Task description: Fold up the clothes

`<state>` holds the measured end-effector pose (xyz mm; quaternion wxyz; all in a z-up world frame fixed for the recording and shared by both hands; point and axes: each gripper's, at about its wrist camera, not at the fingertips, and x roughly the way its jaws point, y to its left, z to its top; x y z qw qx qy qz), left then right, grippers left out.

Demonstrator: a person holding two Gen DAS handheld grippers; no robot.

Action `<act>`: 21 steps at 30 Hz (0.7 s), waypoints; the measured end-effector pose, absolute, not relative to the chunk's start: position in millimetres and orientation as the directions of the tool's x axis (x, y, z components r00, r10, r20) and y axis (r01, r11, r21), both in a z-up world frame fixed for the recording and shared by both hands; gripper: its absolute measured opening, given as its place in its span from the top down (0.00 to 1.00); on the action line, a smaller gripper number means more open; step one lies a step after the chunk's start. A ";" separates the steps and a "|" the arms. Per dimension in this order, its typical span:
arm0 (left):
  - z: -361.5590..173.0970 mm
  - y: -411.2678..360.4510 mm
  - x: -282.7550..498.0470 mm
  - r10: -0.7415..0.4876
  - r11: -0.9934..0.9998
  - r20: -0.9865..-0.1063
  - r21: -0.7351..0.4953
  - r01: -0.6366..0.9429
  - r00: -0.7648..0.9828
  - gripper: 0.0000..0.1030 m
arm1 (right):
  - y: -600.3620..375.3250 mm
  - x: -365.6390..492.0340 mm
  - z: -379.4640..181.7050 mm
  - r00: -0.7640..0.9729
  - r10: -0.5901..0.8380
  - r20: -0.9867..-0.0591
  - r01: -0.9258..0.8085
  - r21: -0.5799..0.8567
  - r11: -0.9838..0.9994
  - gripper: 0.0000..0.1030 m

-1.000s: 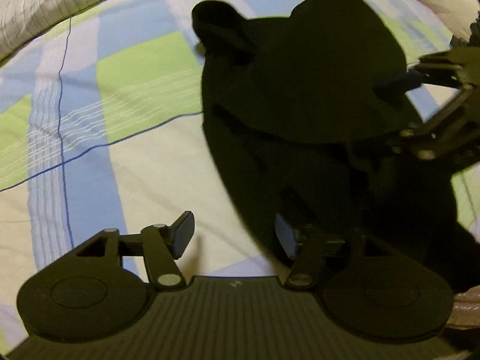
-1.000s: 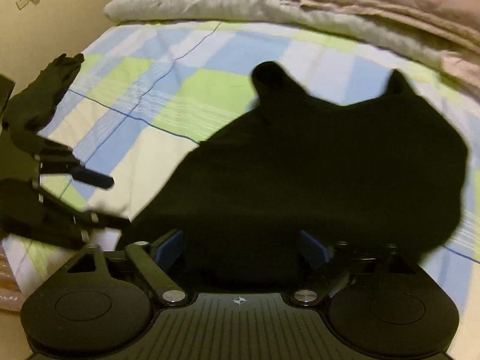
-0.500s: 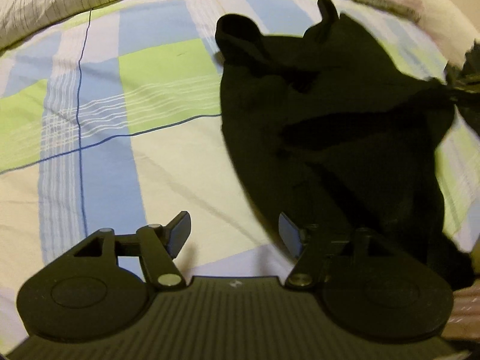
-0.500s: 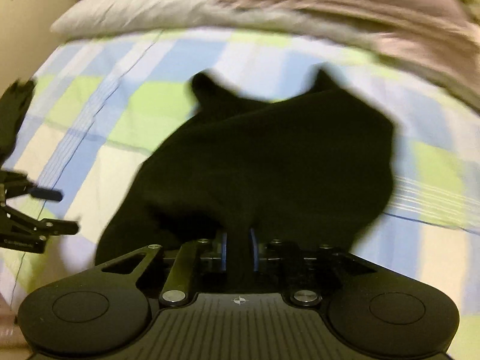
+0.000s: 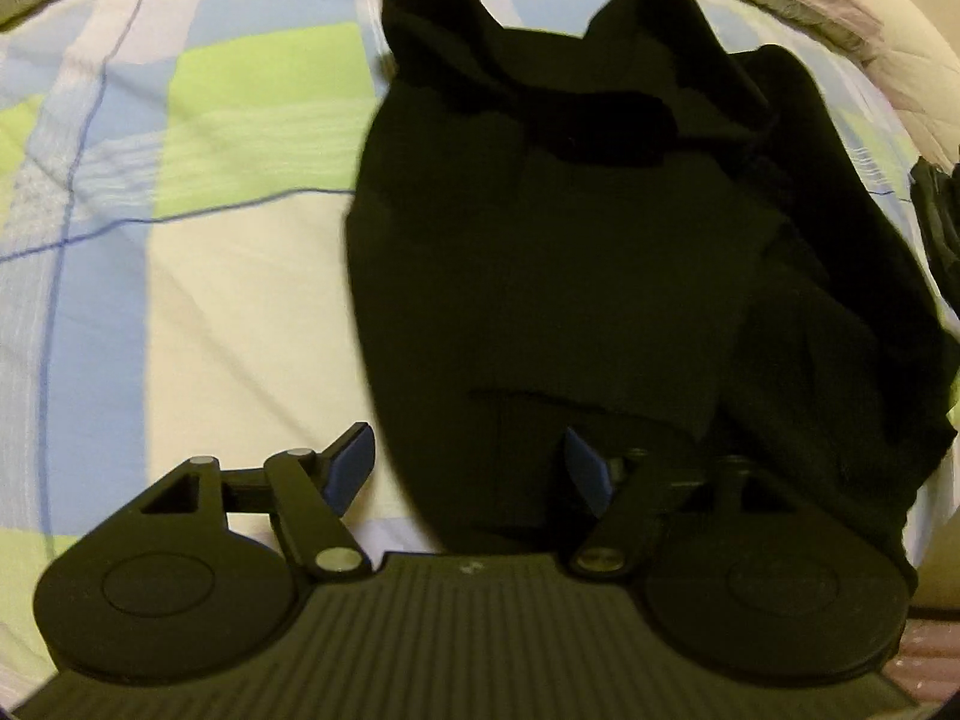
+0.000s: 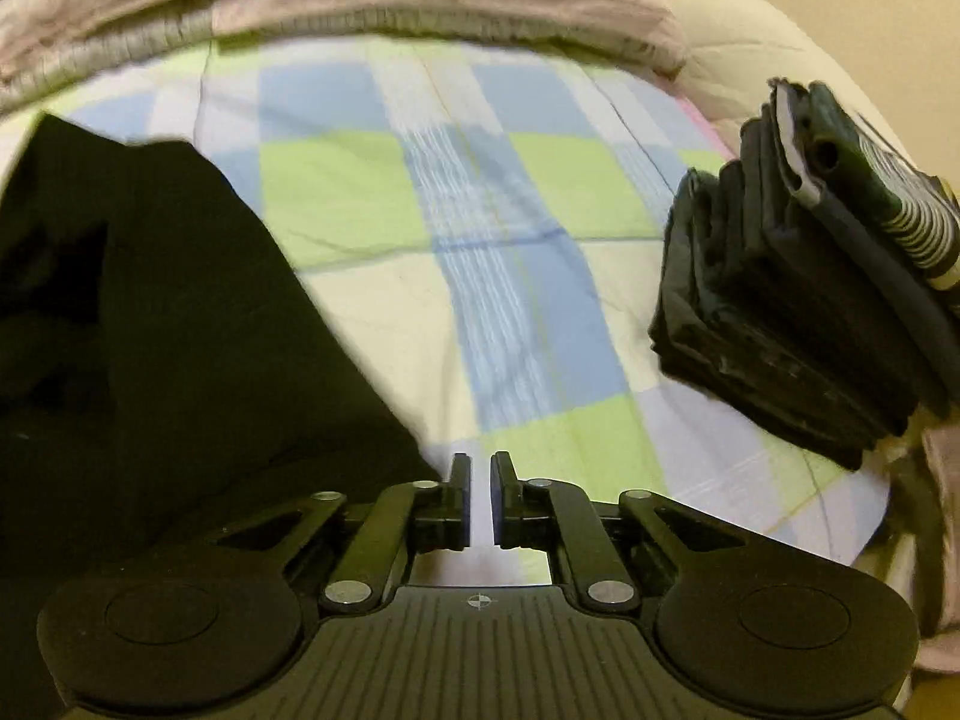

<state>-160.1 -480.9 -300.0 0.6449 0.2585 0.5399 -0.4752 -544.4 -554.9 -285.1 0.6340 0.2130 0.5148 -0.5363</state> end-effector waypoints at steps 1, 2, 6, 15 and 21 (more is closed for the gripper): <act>-301.4 -484.8 -165.1 -0.333 0.416 -0.942 -0.185 0.890 -0.040 0.49 | -557.8 -543.1 -287.6 -0.101 -0.461 -0.882 0.892 -0.285 0.351 0.94; -302.2 -488.7 -169.9 -0.330 0.413 -0.943 -0.188 0.891 -0.045 0.64 | -559.3 -538.8 -289.3 -0.089 -0.465 -0.881 0.885 -0.284 0.369 0.94; -291.1 -497.6 -173.6 -0.351 0.404 -0.936 -0.174 0.898 -0.024 0.95 | -556.5 -509.7 -289.6 0.065 -0.486 -0.872 0.843 -0.213 0.494 0.30; -244.9 -483.6 -123.4 -0.468 0.452 -0.877 -0.130 0.882 0.111 0.96 | -557.3 -361.5 -328.8 0.444 -0.335 -0.831 0.518 -0.066 0.853 0.17; -246.1 -459.1 -152.8 -0.491 0.298 -0.869 -0.236 0.925 -0.063 0.98 | -581.6 -276.0 -384.3 0.446 -0.296 -0.845 0.468 -0.062 0.881 0.18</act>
